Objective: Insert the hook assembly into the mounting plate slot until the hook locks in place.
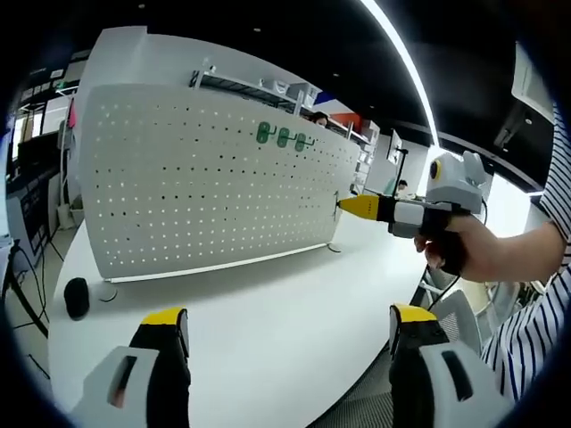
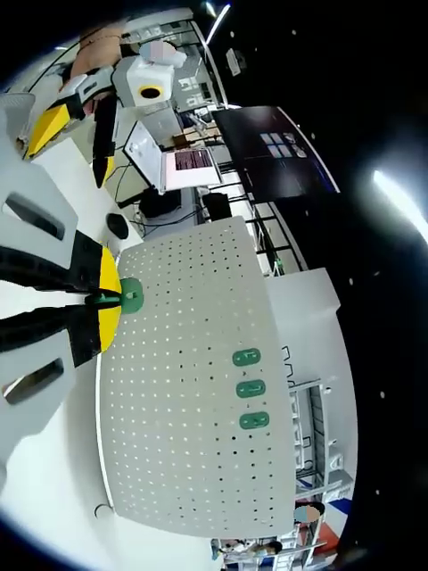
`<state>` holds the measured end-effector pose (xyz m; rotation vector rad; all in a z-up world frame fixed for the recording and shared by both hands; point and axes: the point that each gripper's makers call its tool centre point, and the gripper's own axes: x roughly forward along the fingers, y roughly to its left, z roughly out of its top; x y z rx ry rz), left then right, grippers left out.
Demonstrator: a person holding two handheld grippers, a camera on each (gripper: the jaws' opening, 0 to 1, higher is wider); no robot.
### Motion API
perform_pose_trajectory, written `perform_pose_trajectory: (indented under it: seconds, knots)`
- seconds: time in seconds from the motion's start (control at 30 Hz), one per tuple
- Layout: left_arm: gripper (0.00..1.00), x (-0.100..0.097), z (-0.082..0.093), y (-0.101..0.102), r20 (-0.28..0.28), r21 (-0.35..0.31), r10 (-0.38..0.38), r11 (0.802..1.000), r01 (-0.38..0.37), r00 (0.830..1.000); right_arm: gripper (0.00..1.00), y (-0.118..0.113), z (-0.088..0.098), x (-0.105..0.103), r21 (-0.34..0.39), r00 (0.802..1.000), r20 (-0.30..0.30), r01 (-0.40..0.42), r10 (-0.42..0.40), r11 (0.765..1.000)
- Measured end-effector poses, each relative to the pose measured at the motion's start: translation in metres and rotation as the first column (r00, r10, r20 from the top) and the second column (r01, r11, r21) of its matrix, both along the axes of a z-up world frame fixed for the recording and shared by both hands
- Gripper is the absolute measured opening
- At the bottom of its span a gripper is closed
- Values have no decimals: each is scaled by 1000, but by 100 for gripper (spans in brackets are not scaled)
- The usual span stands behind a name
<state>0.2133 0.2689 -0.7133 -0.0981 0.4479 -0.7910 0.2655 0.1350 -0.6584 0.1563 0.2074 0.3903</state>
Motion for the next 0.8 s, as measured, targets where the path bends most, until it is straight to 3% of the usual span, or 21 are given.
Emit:
perform_pose_trajectory:
  seconds: [0.17, 0.8]
  knots:
    - [100, 3, 3, 1, 8, -15, 10, 1000, -10, 1000, 0, -4, 3, 10, -33, 1000, 14, -7, 7, 999]
    - [100, 2, -7, -2, 2, 34, -19, 999, 19, 1000, 0, -23, 9, 44, -8, 992, 48, 119, -119, 993]
